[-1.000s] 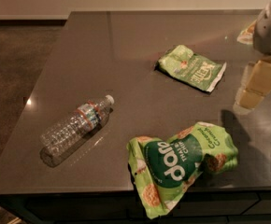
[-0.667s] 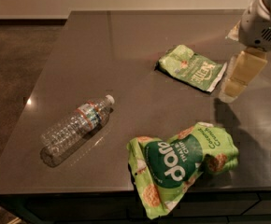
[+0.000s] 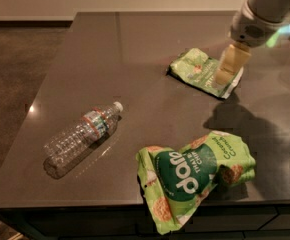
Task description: Move green jalapeno chip bag near green rice chip bag
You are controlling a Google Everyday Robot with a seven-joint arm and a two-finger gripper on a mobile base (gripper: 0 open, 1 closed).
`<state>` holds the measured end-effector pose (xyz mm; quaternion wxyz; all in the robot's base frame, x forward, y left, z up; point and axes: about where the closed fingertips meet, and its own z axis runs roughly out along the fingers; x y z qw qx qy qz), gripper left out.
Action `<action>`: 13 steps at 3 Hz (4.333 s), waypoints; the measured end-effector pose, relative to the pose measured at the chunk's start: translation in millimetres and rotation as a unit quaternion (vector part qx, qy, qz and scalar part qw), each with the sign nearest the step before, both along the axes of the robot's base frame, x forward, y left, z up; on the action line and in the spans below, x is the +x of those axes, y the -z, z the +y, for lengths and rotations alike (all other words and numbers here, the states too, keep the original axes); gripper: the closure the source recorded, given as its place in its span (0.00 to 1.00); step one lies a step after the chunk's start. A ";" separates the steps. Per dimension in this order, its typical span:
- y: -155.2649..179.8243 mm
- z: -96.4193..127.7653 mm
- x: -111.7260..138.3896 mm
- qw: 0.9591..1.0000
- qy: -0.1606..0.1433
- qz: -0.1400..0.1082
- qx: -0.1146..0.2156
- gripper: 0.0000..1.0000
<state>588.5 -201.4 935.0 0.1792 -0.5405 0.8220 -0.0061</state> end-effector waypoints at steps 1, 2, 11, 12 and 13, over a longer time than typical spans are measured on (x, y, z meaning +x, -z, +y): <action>17.5 -1.5 44.7 1.000 0.028 0.001 0.013 0.00; 36.6 -0.1 83.4 0.998 0.049 0.005 0.028 0.00; 44.4 50.8 95.3 0.993 -0.025 0.054 0.100 1.00; 22.4 53.8 76.8 0.990 -0.073 0.056 0.109 1.00; 6.4 60.3 66.3 0.984 -0.116 0.047 0.127 1.00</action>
Offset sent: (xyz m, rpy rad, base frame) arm 0.1292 -0.0032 -0.0519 0.0894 0.0176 -0.1496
